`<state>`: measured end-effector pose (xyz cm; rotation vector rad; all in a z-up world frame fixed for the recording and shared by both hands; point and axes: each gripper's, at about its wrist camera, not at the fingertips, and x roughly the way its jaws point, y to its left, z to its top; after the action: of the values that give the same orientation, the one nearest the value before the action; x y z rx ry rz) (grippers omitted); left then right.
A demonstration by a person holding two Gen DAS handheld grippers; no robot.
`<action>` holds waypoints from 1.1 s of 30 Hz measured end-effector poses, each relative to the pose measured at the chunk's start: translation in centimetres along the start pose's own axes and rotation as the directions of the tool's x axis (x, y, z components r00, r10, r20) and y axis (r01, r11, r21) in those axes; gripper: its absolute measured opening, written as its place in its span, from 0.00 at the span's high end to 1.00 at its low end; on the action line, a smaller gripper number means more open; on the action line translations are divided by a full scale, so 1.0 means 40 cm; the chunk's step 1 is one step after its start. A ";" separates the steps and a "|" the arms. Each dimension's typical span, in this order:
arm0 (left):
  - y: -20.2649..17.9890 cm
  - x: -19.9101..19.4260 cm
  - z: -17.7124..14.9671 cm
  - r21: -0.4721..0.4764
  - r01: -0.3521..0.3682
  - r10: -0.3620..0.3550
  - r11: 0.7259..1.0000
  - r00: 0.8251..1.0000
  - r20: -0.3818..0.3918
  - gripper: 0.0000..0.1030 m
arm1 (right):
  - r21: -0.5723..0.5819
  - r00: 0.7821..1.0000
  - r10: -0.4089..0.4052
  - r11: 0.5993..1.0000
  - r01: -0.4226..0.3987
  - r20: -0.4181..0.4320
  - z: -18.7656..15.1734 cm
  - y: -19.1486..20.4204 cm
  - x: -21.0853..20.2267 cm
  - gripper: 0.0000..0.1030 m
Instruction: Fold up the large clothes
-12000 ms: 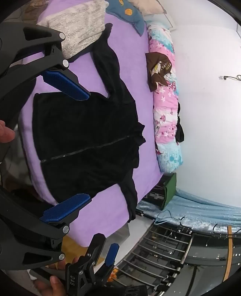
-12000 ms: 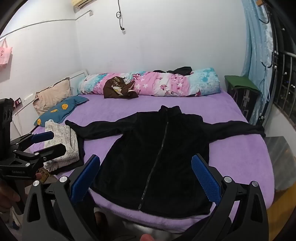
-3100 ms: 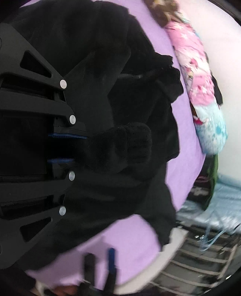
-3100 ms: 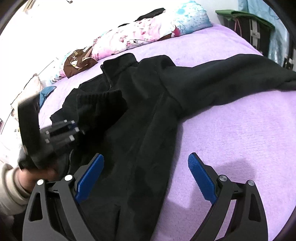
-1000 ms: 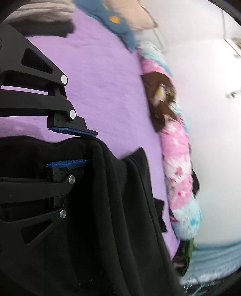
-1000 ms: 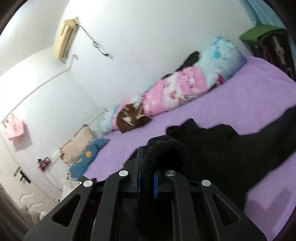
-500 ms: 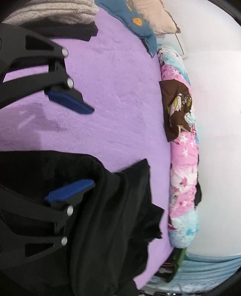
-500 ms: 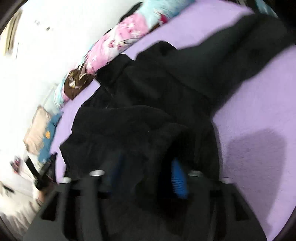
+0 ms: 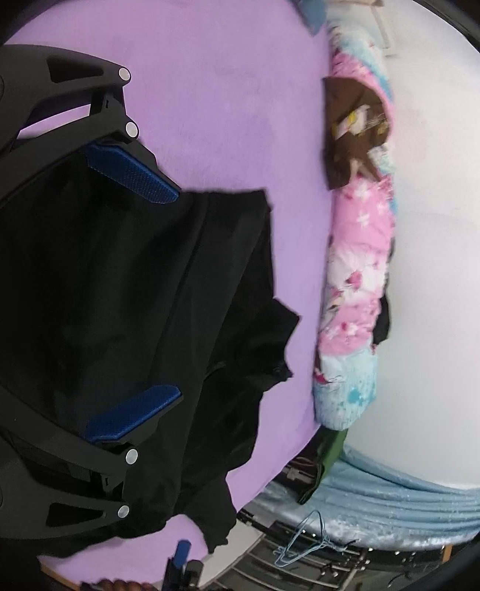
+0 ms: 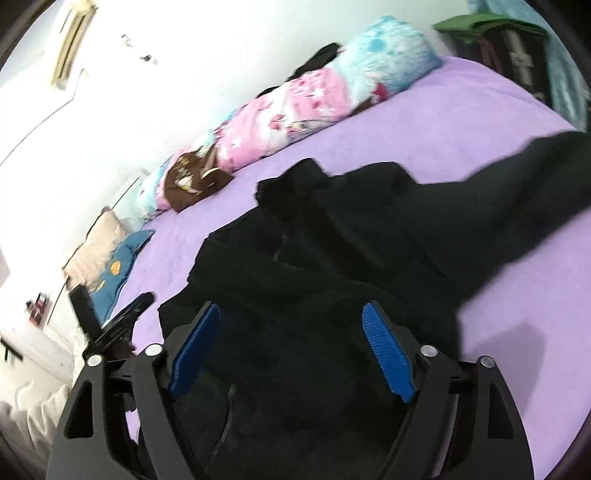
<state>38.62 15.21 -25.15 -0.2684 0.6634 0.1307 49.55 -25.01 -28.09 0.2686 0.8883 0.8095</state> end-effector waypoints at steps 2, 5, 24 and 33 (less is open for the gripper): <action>0.007 0.060 -0.018 0.021 -0.078 0.079 0.997 0.996 -0.047 0.07 | -0.004 0.999 -0.017 1.000 0.017 -0.050 -0.008 -0.012 0.067 0.21; 0.052 0.124 -0.056 -0.035 -0.111 0.105 0.993 0.985 -0.136 0.08 | 0.029 0.988 -0.105 0.994 0.109 -0.112 -0.041 -0.076 0.150 0.21; -0.156 0.019 -0.024 -0.026 0.000 -0.002 1.000 0.998 -0.070 0.06 | 0.083 0.996 -0.086 0.993 0.083 0.031 -0.023 -0.144 -0.135 0.09; -0.322 0.069 -0.012 -0.018 0.099 -0.100 0.995 0.989 -0.105 0.06 | 0.150 0.983 -0.144 0.981 0.126 0.116 -0.004 -0.269 -0.316 0.08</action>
<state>43.14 2.84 -24.59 -0.3215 0.7536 0.0251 50.34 -41.51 -26.42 0.3765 0.8363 0.5968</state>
